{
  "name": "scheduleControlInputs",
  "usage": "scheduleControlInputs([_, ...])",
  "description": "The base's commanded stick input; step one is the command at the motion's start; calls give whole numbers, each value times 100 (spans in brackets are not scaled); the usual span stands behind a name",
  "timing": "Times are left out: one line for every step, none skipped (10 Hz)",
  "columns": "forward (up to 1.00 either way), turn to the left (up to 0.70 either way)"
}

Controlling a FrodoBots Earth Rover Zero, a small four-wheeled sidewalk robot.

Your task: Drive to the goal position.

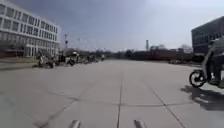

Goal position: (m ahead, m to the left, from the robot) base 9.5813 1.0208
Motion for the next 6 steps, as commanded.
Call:
scheduleControlInputs([85, 1])
scheduleControlInputs([85, 1])
scheduleControlInputs([85, -6])
scheduleControlInputs([85, -20])
scheduleControlInputs([85, -27])
scheduleControlInputs([85, -28])
